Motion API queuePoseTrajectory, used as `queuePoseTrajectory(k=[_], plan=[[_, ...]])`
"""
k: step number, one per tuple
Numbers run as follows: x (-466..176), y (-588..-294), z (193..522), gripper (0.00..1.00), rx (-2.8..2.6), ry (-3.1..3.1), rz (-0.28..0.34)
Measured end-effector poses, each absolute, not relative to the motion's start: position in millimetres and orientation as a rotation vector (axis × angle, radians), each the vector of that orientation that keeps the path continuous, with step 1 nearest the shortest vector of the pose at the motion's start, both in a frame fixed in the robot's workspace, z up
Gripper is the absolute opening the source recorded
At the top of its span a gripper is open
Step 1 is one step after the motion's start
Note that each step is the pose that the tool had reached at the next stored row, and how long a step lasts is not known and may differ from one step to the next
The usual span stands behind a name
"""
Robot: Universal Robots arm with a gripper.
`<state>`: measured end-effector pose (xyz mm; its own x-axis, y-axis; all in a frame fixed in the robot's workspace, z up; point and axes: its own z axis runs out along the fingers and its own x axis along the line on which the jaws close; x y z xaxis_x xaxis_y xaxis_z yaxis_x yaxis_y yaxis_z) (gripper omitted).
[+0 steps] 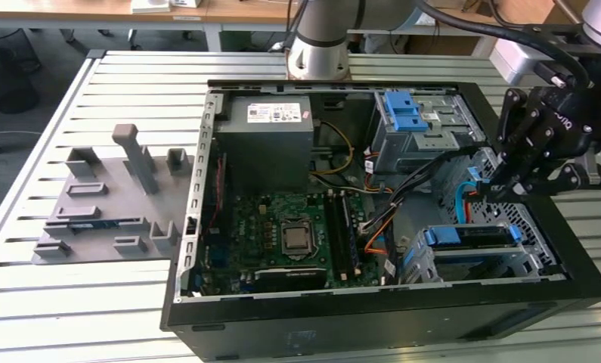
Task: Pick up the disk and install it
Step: 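Insert the first disk wire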
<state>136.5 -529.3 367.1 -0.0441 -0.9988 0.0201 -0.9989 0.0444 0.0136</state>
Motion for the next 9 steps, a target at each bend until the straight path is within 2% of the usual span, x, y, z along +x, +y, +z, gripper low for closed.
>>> queuePoseTrajectory(k=[9], plan=[[136.6, -523.8, 361.0, 0.31, 2.151, -2.250, 0.014]])
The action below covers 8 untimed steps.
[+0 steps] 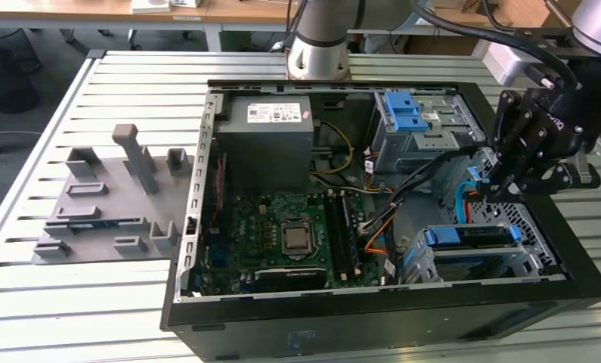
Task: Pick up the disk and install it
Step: 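Insert the first disk wire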
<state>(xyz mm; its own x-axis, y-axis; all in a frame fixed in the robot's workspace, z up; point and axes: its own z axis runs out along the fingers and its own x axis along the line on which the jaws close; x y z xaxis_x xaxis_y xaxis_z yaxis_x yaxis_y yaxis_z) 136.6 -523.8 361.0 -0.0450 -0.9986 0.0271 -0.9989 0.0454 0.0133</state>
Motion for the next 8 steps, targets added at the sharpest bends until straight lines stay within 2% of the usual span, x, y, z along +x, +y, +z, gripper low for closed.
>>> queuePoseTrajectory(k=[1, 3, 8], plan=[[136.6, -523.7, 360.3, 0.31, 2.150, -2.250, 0.015], [136.7, -523.3, 357.2, 0.17, 2.149, -2.250, 0.017], [136.7, -523.9, 356.2, 0.16, 2.160, -2.265, -0.020]])
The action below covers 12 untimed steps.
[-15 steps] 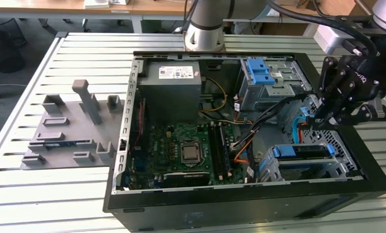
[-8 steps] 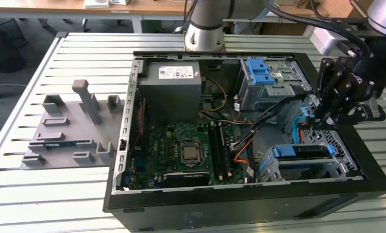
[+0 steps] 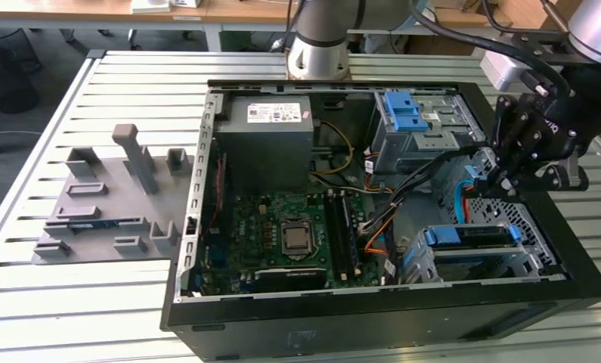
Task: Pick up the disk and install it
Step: 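Insert the first disk wire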
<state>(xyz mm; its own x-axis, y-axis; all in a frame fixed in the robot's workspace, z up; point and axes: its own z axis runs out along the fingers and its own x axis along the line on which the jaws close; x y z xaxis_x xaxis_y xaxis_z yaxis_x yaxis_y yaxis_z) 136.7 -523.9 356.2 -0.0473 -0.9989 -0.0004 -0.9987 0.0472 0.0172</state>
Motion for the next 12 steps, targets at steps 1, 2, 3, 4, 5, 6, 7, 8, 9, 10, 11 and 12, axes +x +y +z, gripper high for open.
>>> queuePoseTrajectory(k=[1, 2, 3, 4, 5, 6, 7, 8, 9, 10, 11, 12], plan=[[136.7, -524.6, 355.5, 0.16, 2.159, -2.264, -0.023], [136.7, -525.4, 355.0, 0.16, 2.158, -2.263, -0.025], [136.7, -527.7, 354.1, 0.16, 2.157, -2.261, -0.028], [136.6, -530.6, 353.0, 0.16, 2.156, -2.260, -0.030], [136.6, -533.5, 351.9, 0.16, 2.155, -2.260, -0.032], [136.5, -536.5, 350.8, 0.16, 2.155, -2.260, -0.032], [136.5, -539.3, 349.6, 0.16, 2.155, -2.259, -0.032], [136.4, -541.9, 348.2, 0.16, 2.155, -2.259, -0.032], [136.2, -544.4, 346.8, 0.16, 2.155, -2.259, -0.032], [136.0, -547.0, 345.3, 0.16, 2.155, -2.259, -0.032], [135.8, -548.5, 344.0, 0.16, 2.155, -2.259, -0.033], [135.7, -549.3, 342.2, 0.16, 2.154, -2.259, -0.034]])
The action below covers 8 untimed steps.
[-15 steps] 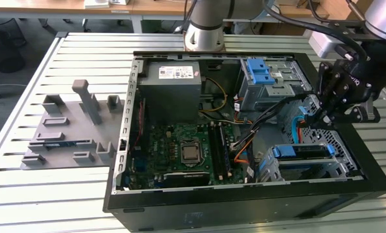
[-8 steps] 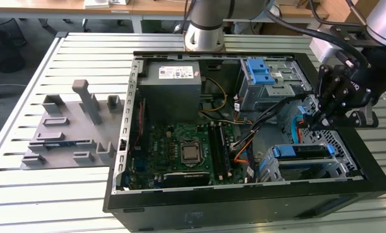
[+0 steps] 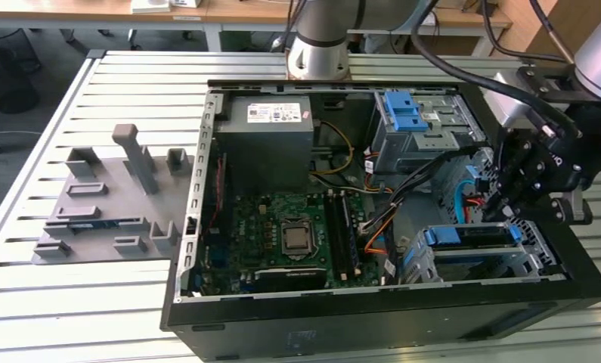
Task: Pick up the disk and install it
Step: 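Insert the first disk wire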
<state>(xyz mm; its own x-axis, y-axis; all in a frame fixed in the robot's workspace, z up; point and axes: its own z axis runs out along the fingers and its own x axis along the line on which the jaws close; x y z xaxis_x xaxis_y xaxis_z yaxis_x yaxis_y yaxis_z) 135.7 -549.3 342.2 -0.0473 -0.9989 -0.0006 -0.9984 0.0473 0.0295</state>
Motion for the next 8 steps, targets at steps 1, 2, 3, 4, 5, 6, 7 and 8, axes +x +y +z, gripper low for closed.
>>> queuePoseTrajectory(k=[1, 2, 3, 4, 5, 6, 7, 8], plan=[[135.5, -549.4, 340.6, 0.16, 2.154, -2.258, -0.035], [135.4, -549.6, 339.0, 0.16, 2.153, -2.257, -0.037], [135.3, -550.3, 337.7, 0.16, 2.152, -2.256, -0.038], [135.3, -551.5, 336.8, 0.16, 2.151, -2.256, -0.039], [135.3, -552.7, 336.1, 0.16, 2.151, -2.256, -0.039], [135.3, -553.6, 335.7, 0.16, 2.151, -2.256, -0.040], [135.3, -554.0, 335.4, 0.16, 2.151, -2.256, -0.040], [135.3, -554.1, 335.2, 0.16, 2.151, -2.256, -0.040]])
